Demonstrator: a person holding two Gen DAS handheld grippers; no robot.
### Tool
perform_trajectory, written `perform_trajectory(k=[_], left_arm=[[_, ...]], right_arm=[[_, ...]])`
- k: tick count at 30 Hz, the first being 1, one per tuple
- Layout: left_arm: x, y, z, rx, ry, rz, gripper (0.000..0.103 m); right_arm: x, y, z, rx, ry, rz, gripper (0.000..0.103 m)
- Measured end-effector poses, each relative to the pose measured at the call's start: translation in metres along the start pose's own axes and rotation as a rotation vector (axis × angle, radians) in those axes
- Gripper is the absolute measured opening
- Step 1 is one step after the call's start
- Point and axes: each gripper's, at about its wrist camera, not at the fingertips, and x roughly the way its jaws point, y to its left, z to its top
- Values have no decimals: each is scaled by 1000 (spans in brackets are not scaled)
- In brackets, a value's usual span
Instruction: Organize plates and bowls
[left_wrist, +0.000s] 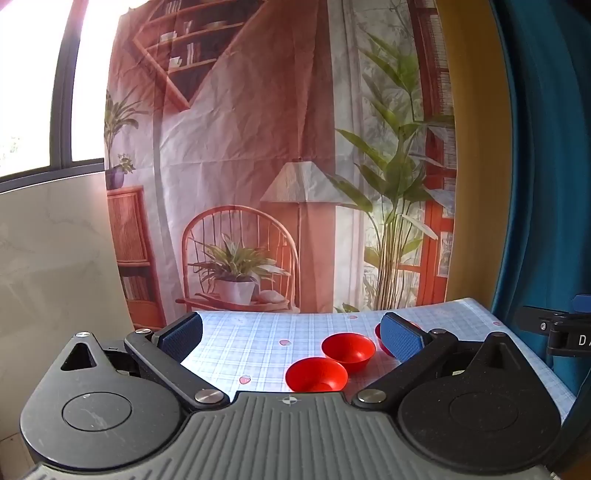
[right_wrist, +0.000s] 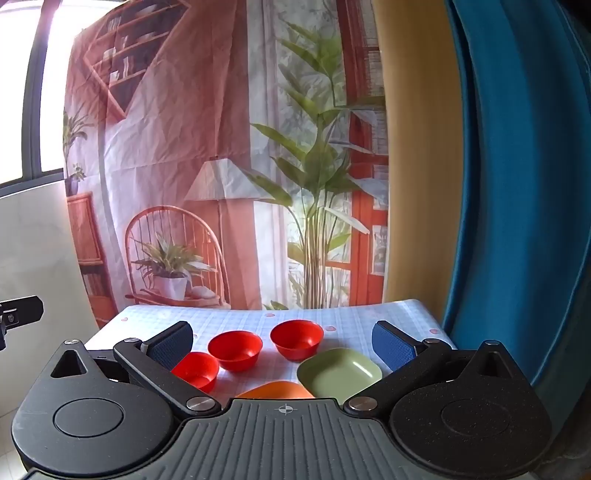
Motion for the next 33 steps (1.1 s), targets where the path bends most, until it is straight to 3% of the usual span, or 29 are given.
perform_trajectory(k=[8, 9, 33], left_arm=[[4, 1, 2, 4, 10, -28, 103], [-5, 2, 1, 5, -15, -6, 103], [-1, 1, -1, 6, -11, -2, 103]], right_arm=[[-1, 0, 0, -3, -6, -2, 103], [-1, 0, 0, -4, -6, -2, 103], [-2, 1, 1, -9, -10, -2, 103]])
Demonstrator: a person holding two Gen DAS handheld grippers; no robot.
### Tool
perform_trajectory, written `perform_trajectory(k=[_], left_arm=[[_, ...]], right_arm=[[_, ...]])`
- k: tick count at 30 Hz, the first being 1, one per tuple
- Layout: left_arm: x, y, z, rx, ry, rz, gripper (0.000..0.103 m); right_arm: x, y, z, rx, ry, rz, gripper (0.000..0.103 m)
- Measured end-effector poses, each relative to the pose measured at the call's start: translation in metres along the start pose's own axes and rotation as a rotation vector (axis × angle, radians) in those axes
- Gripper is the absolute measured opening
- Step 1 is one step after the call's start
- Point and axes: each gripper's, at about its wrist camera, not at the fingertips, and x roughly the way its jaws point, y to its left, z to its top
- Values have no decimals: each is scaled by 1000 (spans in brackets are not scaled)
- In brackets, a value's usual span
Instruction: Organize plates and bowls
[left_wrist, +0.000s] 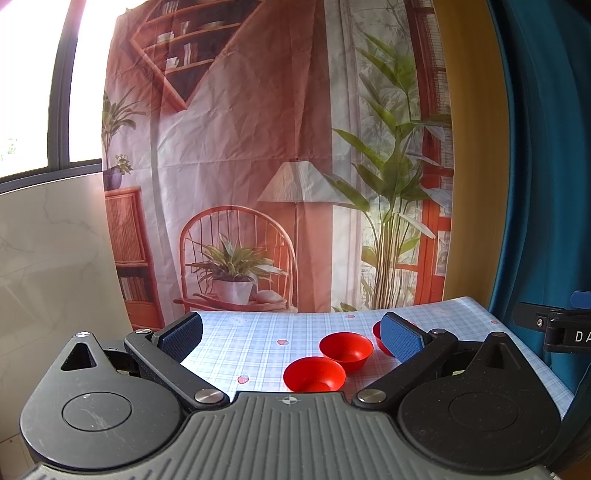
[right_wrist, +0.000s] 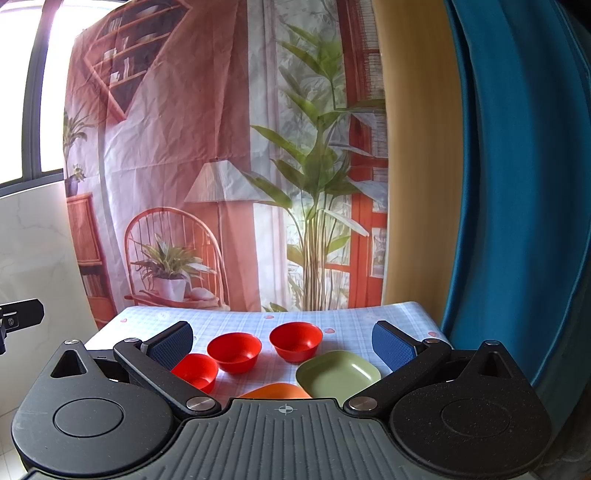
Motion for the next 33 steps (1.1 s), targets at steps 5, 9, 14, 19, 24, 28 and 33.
perform_trajectory(k=[5, 9, 14, 19, 24, 28, 33], left_arm=[[0, 1, -1, 0, 1, -2, 103], [0, 0, -2, 3, 6, 1, 103], [0, 0, -1, 4, 8, 2, 103], [0, -1, -1, 7, 11, 0, 103], [0, -1, -2, 7, 11, 0, 103], [0, -1, -2, 7, 10, -1, 103], [0, -1, -2, 8, 10, -1, 103]], right_arm=[[0, 0, 0, -1, 0, 0, 103], [0, 0, 0, 0, -1, 1, 103], [-1, -1, 3, 0, 1, 1, 103], [0, -2, -2, 5, -1, -3, 103], [0, -2, -2, 4, -2, -2, 103], [0, -2, -3, 5, -2, -3, 103], [0, -2, -3, 5, -2, -3, 103]])
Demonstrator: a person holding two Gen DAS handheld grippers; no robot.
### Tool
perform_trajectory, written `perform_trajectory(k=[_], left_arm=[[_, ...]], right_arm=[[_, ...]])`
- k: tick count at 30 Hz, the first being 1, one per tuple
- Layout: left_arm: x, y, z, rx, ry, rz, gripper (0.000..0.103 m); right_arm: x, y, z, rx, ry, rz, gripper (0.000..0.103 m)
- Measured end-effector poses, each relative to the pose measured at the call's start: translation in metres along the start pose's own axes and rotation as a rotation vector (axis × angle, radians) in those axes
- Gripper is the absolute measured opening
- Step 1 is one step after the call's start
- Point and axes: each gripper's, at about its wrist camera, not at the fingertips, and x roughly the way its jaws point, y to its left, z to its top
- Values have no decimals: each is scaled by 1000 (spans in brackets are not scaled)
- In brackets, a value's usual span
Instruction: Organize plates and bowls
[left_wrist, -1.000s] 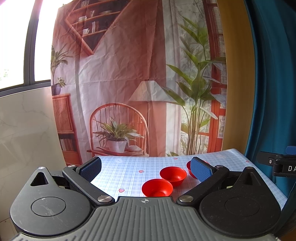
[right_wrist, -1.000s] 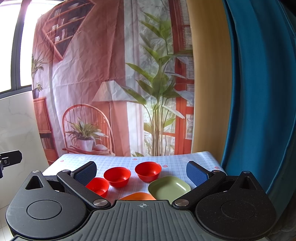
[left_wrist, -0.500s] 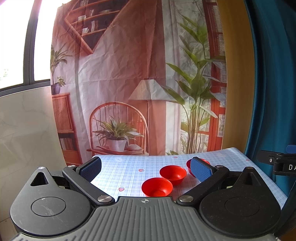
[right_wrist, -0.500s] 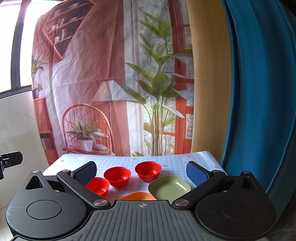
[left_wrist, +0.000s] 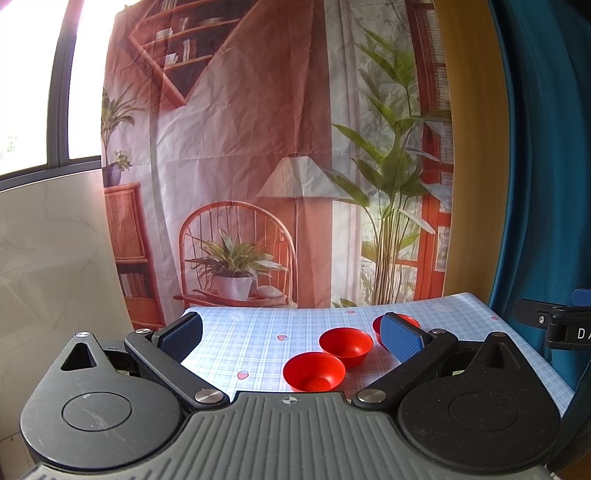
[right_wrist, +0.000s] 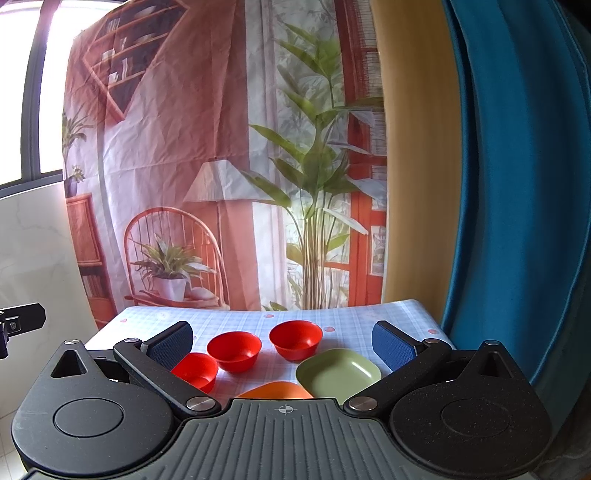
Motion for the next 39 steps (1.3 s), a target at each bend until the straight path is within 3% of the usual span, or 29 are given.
perform_trajectory(k=[24, 31, 39], left_arm=[[3, 2, -4, -7, 15, -12, 103], [10, -5, -11, 36, -41, -3, 103], [48, -8, -26, 65, -15, 19, 103]], right_arm=[[1, 1, -2, -2, -1, 6, 103], [8, -8, -9, 61, -84, 57, 103], [45, -20, -26, 79, -157, 63, 103]])
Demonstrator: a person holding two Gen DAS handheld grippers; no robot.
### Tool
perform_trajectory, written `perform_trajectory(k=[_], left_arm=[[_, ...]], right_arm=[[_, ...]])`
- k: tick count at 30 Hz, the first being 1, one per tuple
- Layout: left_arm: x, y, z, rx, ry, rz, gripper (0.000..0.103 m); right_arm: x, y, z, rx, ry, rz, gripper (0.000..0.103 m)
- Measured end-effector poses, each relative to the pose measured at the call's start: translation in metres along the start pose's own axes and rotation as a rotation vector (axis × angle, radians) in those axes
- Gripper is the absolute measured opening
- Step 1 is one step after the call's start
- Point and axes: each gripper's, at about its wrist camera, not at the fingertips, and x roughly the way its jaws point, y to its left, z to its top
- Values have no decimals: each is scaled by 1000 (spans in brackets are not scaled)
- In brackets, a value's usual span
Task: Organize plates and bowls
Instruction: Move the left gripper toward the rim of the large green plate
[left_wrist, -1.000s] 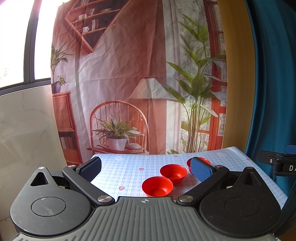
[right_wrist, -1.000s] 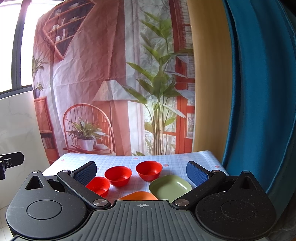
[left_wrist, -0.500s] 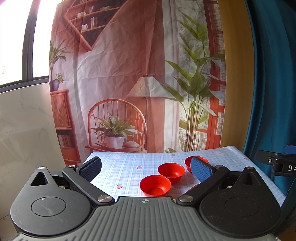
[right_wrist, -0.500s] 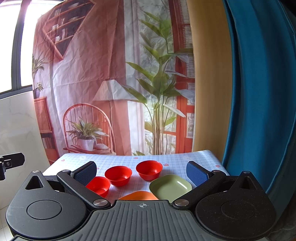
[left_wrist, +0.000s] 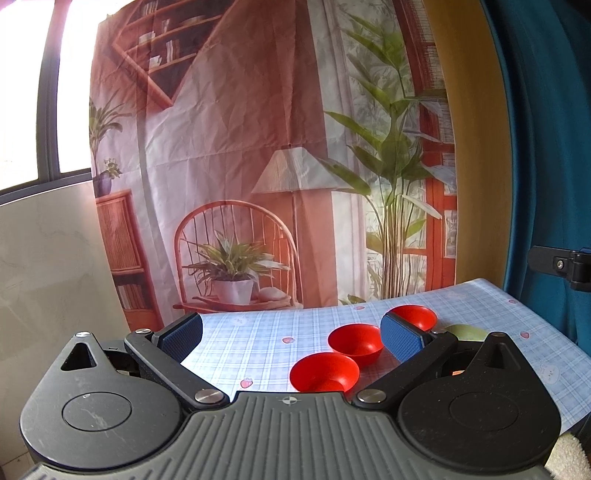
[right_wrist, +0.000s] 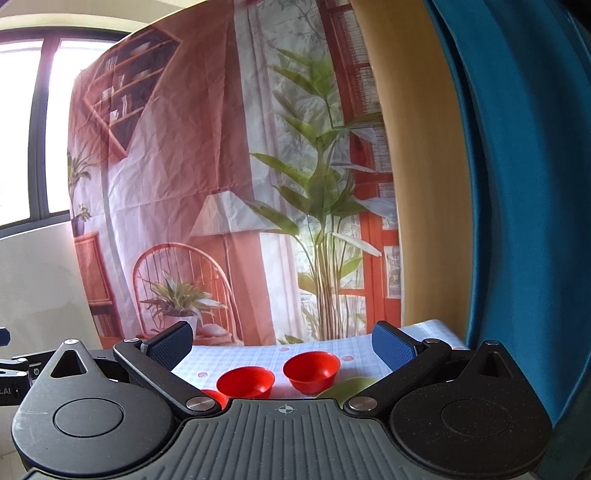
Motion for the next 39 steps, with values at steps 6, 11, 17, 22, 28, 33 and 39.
perform_trajectory(k=[6, 11, 17, 22, 28, 33, 39], left_arm=[[31, 1, -11, 6, 8, 20, 103], [59, 2, -23, -1, 56, 22, 103], [91, 15, -44, -55, 156, 22, 103], [104, 29, -59, -102, 211, 26, 103], [116, 33, -76, -113, 264, 20, 103], [128, 36, -86, -156, 303, -38, 103], [134, 32, -94, -156, 317, -82, 102]], right_arm=[[34, -4, -20, -31, 42, 4, 103], [61, -5, -42, -11, 138, 19, 103], [80, 5, -71, -72, 222, 24, 103], [96, 7, -90, -73, 305, 47, 103], [113, 13, -109, -63, 397, 47, 103], [120, 18, -118, -83, 439, 56, 95], [127, 20, -124, -79, 471, 61, 91]])
